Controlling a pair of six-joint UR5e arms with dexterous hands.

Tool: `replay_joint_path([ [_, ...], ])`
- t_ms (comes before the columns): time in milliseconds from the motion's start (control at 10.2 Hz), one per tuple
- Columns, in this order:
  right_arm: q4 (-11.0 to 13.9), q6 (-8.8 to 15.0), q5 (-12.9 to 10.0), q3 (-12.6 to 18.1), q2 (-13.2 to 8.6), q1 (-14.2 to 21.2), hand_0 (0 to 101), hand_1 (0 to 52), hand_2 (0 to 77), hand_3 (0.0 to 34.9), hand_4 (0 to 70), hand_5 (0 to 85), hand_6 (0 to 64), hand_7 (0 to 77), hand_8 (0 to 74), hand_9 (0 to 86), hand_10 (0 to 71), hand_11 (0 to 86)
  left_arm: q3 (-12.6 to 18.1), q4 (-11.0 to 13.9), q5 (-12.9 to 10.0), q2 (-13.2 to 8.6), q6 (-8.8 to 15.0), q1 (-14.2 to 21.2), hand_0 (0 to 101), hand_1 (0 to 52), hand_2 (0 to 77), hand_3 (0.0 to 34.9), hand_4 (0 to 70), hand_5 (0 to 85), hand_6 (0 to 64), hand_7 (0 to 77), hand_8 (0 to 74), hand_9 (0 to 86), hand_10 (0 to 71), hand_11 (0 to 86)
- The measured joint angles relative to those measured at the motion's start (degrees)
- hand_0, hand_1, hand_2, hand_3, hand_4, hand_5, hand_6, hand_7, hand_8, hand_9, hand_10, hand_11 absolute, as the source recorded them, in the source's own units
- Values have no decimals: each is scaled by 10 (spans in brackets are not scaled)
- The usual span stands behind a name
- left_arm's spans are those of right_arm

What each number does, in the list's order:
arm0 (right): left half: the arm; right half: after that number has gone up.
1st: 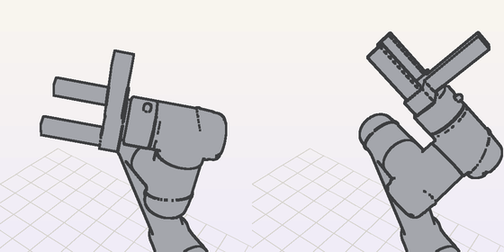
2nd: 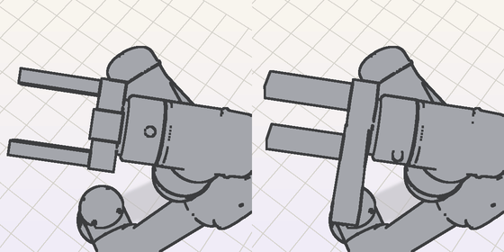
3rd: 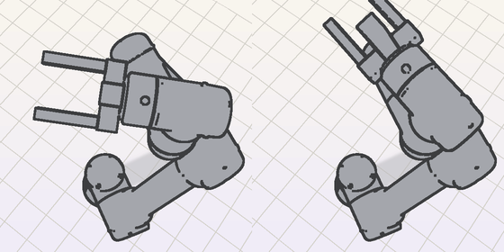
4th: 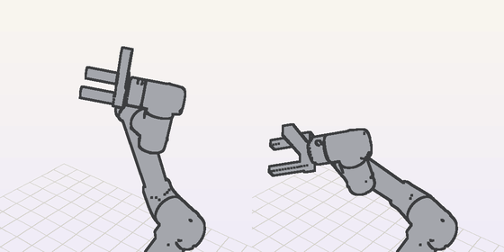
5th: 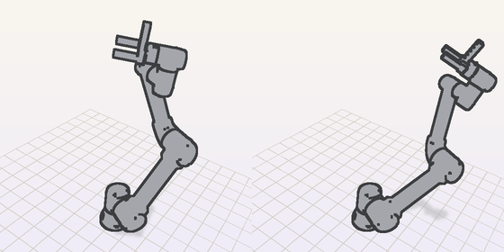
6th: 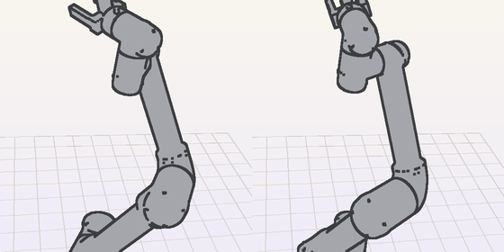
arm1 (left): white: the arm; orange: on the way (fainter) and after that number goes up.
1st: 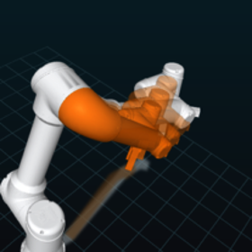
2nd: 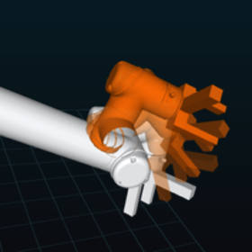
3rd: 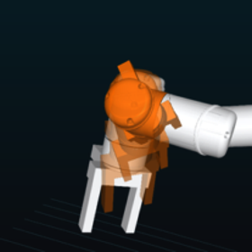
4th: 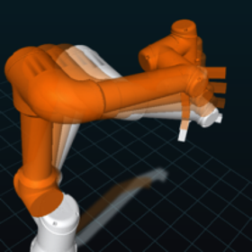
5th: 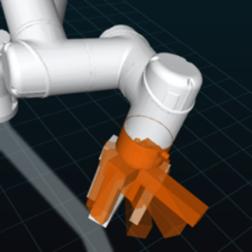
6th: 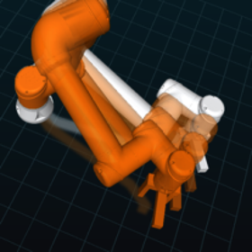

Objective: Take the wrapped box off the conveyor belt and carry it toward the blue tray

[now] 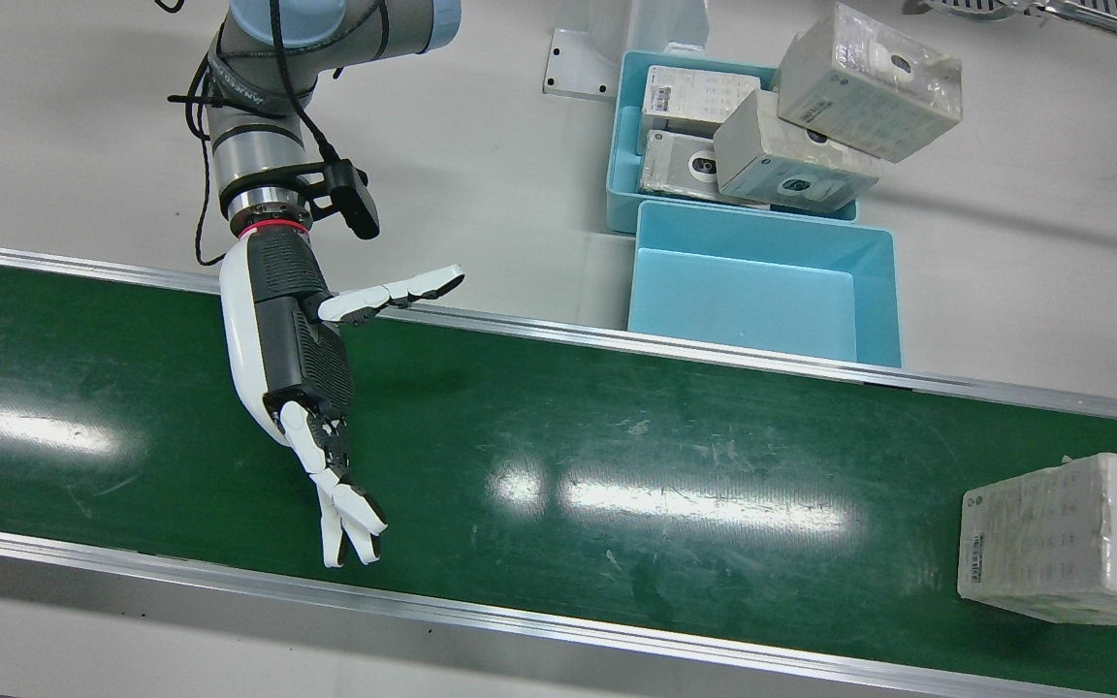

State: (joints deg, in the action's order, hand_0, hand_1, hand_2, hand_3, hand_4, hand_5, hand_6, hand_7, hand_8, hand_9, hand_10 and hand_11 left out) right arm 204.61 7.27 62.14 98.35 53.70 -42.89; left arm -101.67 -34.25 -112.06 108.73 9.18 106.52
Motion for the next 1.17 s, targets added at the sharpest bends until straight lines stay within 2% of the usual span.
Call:
replay_joint_path([
  [976,0,-1,0,1,0,0,487,142,33,0,76,131,11,16,0,16,0,16,0,0,0,0,0,0,0,0,5,0,0,11,5,5,5,5,5,5],
  [1073,0,-1,0,1,0,0,486,142,33,0,71,131,16,16,0,16,0,16,0,0,0,0,0,0,0,0,5,0,0,11,5,5,5,5,5,5],
  [1171,0,-1,-1,1,0,0,487,142,33,0,33,136,16,16,0,16,0,16,0,0,0,0,0,0,0,0,11,0,0,11,5,5,5,5,0,5],
])
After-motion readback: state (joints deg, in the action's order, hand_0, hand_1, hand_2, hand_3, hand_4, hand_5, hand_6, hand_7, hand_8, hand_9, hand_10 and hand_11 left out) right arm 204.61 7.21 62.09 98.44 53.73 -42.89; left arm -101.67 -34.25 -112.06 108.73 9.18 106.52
